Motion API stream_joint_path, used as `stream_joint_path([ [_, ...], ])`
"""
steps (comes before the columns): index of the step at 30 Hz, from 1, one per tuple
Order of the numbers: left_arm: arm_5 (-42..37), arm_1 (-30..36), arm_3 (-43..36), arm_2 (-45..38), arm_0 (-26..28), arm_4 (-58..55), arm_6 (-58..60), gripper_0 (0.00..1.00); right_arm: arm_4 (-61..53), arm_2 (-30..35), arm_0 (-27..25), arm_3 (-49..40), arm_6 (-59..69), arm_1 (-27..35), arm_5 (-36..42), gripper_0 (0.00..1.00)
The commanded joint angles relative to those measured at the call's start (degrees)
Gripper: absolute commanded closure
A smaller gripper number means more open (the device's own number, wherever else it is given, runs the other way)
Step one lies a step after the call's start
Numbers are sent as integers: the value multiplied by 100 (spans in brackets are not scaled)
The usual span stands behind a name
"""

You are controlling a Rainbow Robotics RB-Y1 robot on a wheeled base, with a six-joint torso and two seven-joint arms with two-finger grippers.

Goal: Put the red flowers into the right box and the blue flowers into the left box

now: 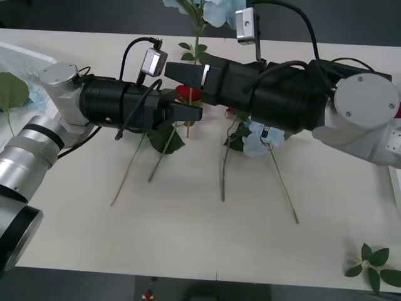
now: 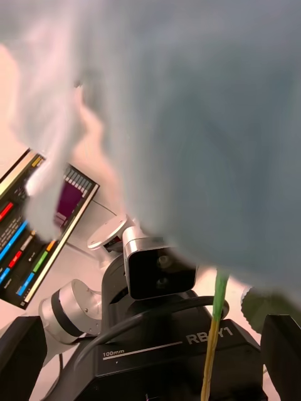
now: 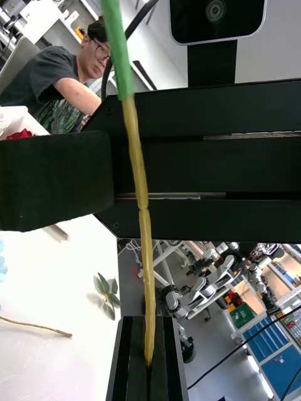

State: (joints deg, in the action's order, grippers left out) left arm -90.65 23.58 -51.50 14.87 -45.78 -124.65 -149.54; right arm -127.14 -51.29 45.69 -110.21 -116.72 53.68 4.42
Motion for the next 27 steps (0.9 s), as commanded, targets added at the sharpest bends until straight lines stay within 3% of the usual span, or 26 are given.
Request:
stream_joint_path([
  [1,-5,-20,-158,-28,25,-77,-146,100,48,49,-227,-88,9,-297,-64,0],
  [7,-14,6,-158,-28,34,-77,-146,100,13,128,-201,-79,53,-121,-11,0],
  [14,-14,200,-158,-81,34,-104,-111,100,-171,541,-51,-79,905,846,806,0],
  [27,4,999,-149,-802,34,283,21,100,2756,866,-262,-352,4922,2868,1228,0],
])
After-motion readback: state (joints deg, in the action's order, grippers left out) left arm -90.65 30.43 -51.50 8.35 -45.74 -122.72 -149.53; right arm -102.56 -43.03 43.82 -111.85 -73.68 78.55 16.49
